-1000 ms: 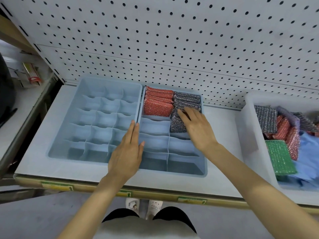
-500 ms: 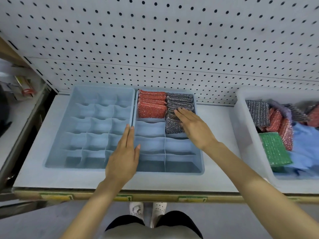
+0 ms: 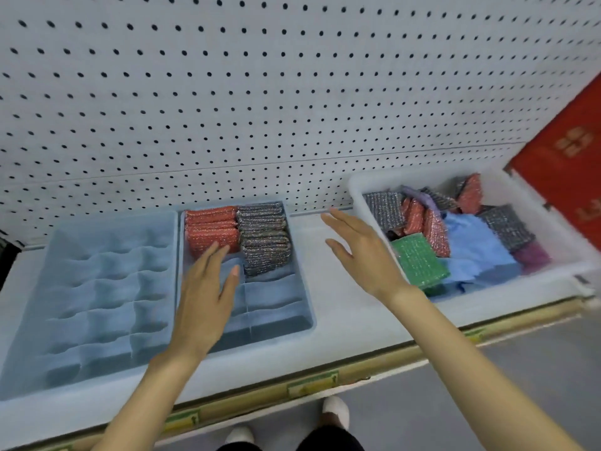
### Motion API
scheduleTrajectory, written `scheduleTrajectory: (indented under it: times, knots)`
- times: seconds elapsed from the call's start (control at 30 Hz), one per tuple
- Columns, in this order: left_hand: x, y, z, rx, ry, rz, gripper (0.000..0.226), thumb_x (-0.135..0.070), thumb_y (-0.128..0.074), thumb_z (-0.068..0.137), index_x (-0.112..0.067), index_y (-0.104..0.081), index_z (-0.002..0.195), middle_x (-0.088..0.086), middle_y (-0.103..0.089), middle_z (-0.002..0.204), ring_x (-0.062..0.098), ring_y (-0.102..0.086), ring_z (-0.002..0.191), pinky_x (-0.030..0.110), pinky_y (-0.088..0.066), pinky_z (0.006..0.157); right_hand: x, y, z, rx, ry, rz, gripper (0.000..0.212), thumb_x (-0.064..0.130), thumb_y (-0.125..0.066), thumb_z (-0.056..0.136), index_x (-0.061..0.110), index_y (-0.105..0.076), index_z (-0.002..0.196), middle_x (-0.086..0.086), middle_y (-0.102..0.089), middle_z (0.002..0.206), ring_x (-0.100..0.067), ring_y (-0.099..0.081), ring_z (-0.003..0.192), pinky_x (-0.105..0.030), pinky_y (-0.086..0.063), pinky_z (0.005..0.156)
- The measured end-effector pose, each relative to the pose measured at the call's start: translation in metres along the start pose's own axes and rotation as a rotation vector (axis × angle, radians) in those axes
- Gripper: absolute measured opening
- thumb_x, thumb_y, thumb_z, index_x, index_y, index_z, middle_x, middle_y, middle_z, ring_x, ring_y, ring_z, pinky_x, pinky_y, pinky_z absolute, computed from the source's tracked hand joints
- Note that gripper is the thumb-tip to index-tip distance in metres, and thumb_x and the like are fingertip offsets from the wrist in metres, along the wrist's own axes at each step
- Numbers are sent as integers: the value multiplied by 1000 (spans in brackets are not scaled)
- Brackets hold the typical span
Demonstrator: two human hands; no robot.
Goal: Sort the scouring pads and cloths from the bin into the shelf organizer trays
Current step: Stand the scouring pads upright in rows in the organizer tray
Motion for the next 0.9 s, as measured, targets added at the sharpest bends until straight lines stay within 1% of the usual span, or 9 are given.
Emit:
scheduleTrajectory:
  times: [0.17,0.23,0.27,0.37,0.43,0.57,0.63,0.73,0.9]
  knots:
    - [-80,-53,13,38,-107,-69,61,-50,-33,93,-23,-33,148,-8,-27,156,10,-22,145,37,-20,120,-74,63,-14,-90,-60,6,39,15,-61,91,9,-59,129,-10,-56,135,-26,-53,124,-29,-37,107]
    - [-112,-84,21,27,-124,-66,62,-50,-32,93,-23,-33,148,-6,-27,156,12,-22,145,38,-20,120,-111,83,-20,-91,-74,-6,39,13,-63,90,8,-60,129,-11,-58,133,-26,-53,124,-34,-41,106]
    - [-128,-100,24,19,-126,-64,62,-51,-31,93,-23,-33,148,-6,-26,156,11,-21,145,37,-19,120,-129,93,-24,-76,-87,0,39,12,-63,91,9,-59,130,-10,-57,134,-25,-52,125,-36,-42,105]
    - [-173,-149,33,27,-122,-61,60,-49,-31,95,-26,-28,150,-12,-21,156,0,-12,143,25,-10,118,-186,115,-32,-20,-76,8,42,12,-62,92,13,-56,134,-6,-54,137,-20,-50,127,-25,-35,107]
    - [-201,-176,39,32,-126,-63,58,-47,-32,96,-26,-27,150,-12,-21,156,2,-14,143,23,-10,117,-225,126,-34,19,-110,29,44,11,-62,92,12,-53,135,-7,-53,138,-21,-49,128,-27,-35,109]
    - [-236,-213,43,51,-92,-77,59,-45,-33,97,-22,-26,151,-7,-23,158,7,-19,144,26,-14,119,-277,133,-28,97,-205,71,49,7,-63,91,6,-49,138,-10,-51,139,-24,-49,128,-10,-23,102]
    - [-240,-223,49,18,-83,2,59,-47,-31,98,-20,-29,150,-4,-25,157,11,-20,145,32,-14,121,-292,125,-16,141,-215,99,49,7,-63,91,5,-48,138,-12,-52,138,-26,-49,127,-14,-26,102]
    - [-230,-231,60,-42,-58,201,60,-47,-28,98,-15,-36,148,5,-30,156,20,-22,146,34,-5,120,-300,105,4,175,-209,139,46,15,-65,90,4,-53,133,-14,-59,129,-30,-56,118,-29,-39,98]
    - [-210,-237,62,-22,-18,329,77,-58,-12,89,-14,-37,147,6,-31,156,21,-19,147,29,-2,116,-297,79,14,149,-258,227,44,16,-66,90,4,-55,131,-13,-62,126,-29,-60,113,-33,-43,95]
Point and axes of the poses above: each hand's wrist, its own z-axis towards the middle knuckle, its own y-axis out of the back of the hand, x = y × z, the point moved 4 cm from there along z, towards the middle knuckle
